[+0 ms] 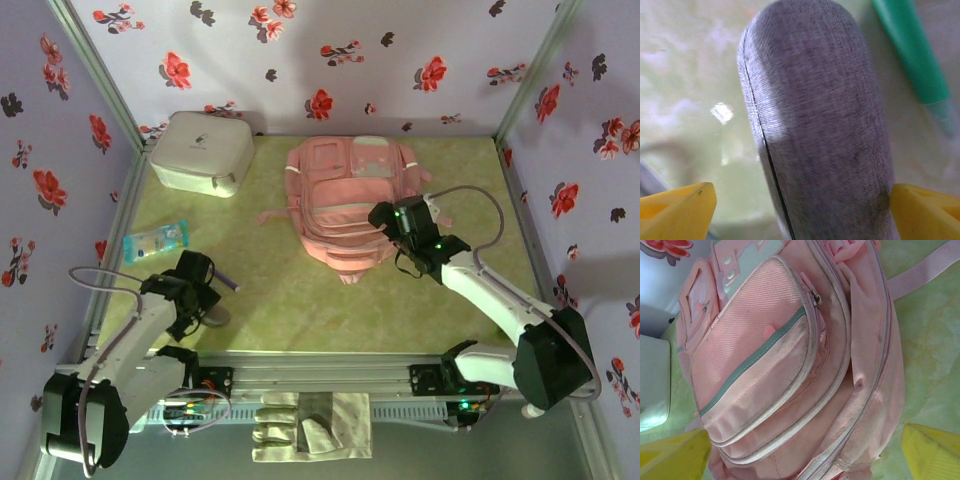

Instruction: Pack the student bag

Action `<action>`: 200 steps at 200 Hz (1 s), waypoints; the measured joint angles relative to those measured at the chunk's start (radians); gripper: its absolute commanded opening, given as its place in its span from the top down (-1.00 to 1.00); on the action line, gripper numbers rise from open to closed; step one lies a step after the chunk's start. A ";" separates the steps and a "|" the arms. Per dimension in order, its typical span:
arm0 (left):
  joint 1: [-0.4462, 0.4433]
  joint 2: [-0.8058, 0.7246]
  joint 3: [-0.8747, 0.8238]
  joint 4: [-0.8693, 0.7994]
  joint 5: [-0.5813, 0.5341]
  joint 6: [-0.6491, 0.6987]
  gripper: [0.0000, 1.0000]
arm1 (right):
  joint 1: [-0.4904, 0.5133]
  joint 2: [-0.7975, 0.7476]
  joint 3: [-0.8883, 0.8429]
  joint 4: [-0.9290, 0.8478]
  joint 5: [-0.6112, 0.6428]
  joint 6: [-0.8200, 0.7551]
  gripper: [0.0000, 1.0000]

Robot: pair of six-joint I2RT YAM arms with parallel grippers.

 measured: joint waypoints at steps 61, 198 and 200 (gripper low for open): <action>0.000 0.052 -0.026 0.063 0.040 0.000 -0.49 | 0.000 0.000 0.000 0.006 -0.013 0.003 -0.94; -0.008 0.042 0.232 -0.039 0.017 0.096 0.27 | 0.000 0.000 -0.012 0.051 -0.030 0.010 -0.94; -0.008 0.042 0.239 -0.033 0.023 0.099 0.28 | 0.000 0.000 -0.013 0.053 -0.032 0.010 -0.95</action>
